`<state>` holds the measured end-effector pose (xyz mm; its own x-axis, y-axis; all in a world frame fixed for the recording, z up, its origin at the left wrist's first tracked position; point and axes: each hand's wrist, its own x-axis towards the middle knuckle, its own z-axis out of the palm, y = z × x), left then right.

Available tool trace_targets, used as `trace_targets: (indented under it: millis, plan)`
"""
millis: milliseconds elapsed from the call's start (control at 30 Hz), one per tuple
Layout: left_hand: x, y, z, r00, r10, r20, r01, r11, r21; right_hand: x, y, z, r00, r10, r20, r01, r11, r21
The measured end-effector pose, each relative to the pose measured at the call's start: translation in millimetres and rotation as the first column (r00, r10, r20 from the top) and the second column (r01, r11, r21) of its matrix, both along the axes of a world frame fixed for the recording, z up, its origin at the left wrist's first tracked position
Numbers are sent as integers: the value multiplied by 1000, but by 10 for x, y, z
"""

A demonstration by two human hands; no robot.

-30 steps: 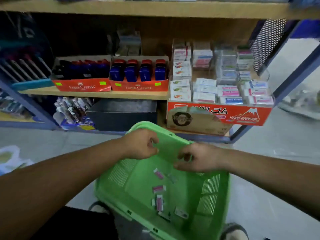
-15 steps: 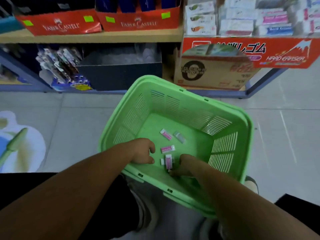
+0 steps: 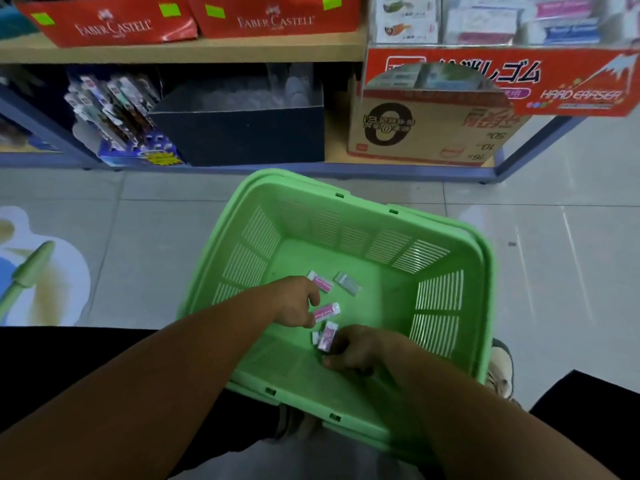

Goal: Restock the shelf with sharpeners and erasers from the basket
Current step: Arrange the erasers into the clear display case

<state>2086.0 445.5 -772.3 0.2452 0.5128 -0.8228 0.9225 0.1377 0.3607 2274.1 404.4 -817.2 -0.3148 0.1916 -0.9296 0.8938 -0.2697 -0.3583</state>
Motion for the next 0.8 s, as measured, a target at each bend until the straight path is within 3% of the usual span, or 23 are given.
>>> trace_targets:
  millis: [233, 333, 400, 467, 633, 800]
  plan:
    - [128, -92, -171, 1000, -12, -22, 12, 1000, 29, 76, 83, 99, 996, -81, -31, 80, 996, -26]
    - [223, -199, -281, 999, -12, -42, 14, 998, 61, 172, 343, 192, 996, -93, -11, 93, 993, 73]
    - [291, -279, -323, 999, -2, -52, 7, 995, 101, 257, 499, 235, 982, -187, -6, 186, 969, 165]
    - [380, -321, -382, 998, -13, -66, 23, 987, 158, 337, 590, 221, 944, -328, -27, 326, 924, 197]
    - [635, -293, -518, 942, -255, -219, 306, 919, 248, 330, 658, 116, 776, -619, -124, 630, 772, 87]
    - [429, -165, -615, 962, -256, -97, 273, 915, 296, 270, 756, 24, 709, -673, -212, 701, 705, 105]
